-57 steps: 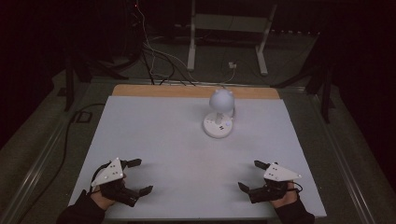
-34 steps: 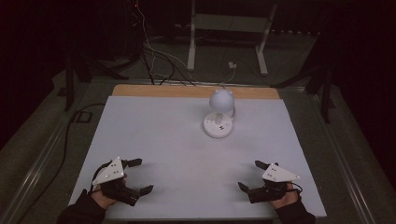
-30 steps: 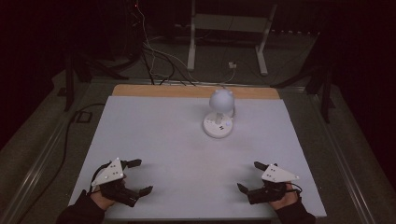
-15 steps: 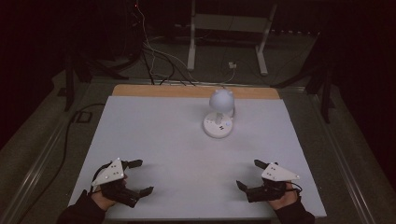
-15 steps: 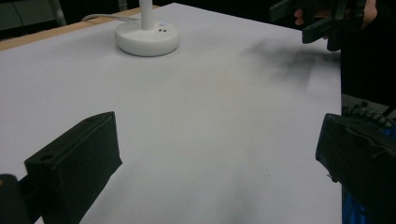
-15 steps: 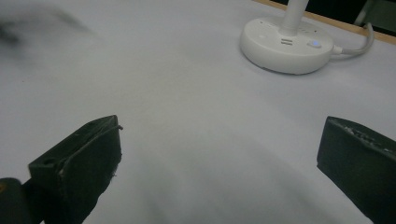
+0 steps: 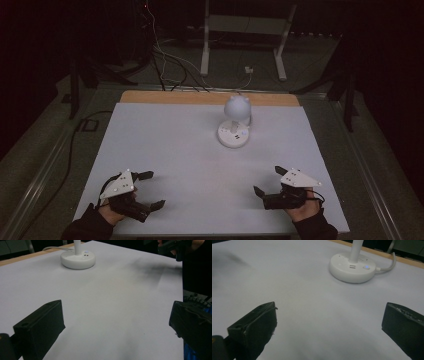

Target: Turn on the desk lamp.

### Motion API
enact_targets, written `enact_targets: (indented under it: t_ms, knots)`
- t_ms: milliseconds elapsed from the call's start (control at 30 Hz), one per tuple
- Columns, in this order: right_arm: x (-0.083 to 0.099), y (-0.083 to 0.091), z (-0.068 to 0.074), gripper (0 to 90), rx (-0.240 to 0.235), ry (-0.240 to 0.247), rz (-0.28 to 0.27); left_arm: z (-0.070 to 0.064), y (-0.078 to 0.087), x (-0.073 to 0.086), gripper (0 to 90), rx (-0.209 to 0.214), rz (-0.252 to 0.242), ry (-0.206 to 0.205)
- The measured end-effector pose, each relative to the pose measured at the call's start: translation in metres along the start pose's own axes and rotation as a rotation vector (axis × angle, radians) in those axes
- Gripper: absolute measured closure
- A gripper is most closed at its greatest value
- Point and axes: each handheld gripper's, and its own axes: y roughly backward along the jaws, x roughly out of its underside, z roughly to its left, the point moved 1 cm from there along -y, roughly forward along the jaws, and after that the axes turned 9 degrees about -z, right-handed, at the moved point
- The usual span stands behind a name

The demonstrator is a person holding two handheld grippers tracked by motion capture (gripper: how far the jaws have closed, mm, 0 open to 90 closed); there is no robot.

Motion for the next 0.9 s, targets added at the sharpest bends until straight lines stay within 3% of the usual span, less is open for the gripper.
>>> enact_targets:
  t_ms: [267, 900]
  knots:
    - [-0.013, -0.004, -0.001, 0.0, 0.007, -0.016, -0.01, 0.0, 0.0, 0.0, 0.3, -0.001, -0.005, 0.004]
    - [-0.038, -0.025, 0.005, 0.0, -0.011, 0.016, -0.016, 0.0, 0.001, 0.0, 0.3, 0.004, -0.003, -0.001]
